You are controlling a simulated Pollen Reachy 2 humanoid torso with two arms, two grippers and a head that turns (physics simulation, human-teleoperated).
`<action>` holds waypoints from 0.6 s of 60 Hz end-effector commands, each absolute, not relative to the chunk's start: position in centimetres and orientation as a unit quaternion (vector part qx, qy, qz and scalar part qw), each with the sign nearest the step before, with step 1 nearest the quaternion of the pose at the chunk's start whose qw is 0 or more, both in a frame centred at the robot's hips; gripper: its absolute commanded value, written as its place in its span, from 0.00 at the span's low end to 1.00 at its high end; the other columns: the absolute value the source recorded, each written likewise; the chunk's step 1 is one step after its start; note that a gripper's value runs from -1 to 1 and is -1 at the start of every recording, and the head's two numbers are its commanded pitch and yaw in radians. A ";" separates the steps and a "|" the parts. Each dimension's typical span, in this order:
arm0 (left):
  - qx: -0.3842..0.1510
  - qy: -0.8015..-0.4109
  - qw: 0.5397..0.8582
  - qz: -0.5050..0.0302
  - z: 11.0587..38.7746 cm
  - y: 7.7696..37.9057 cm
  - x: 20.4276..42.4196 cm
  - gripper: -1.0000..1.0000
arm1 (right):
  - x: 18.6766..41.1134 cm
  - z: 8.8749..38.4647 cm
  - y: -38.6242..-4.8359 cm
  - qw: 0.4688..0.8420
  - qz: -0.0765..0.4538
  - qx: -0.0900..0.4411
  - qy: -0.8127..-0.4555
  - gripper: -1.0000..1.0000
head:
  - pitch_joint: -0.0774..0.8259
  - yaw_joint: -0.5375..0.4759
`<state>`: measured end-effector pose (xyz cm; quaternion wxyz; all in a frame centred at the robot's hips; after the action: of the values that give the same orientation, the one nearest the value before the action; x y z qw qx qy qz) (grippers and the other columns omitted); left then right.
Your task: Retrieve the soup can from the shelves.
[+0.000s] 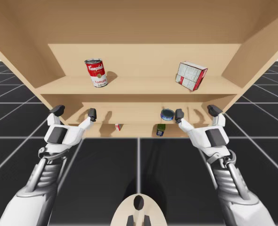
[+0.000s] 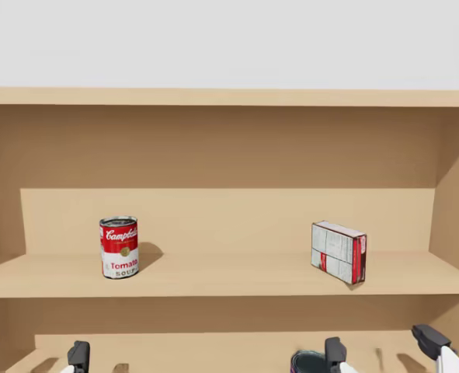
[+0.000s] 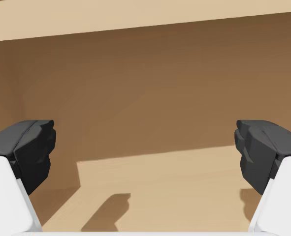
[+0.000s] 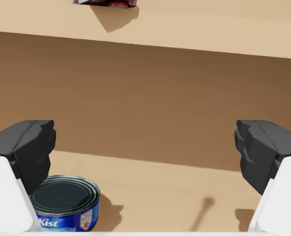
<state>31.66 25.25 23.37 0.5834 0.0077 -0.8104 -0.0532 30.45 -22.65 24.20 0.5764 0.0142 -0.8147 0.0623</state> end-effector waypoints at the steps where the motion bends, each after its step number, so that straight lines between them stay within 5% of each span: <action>1: 0.009 -0.810 0.584 -0.053 23.4 25.3 31.7 0.00 | 30.4 24.1 -22.4 0.576 0.044 0.009 -0.816 0.00 | 0.09 0.50; 16: 0.010 -0.810 0.584 -0.051 23.4 25.3 31.7 0.00 | 30.4 24.5 -22.6 0.583 0.036 0.014 -0.812 0.00 | 0.15 0.54; 36: 0.008 -0.807 0.589 -0.054 23.3 25.2 31.7 0.00 | 30.4 24.4 -22.6 0.581 0.040 0.004 -0.813 0.00 | 0.21 0.75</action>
<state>31.70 25.27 23.36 0.5867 0.0094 -0.8080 -0.0528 30.44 -22.76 24.50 0.5802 0.0032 -0.8133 0.0430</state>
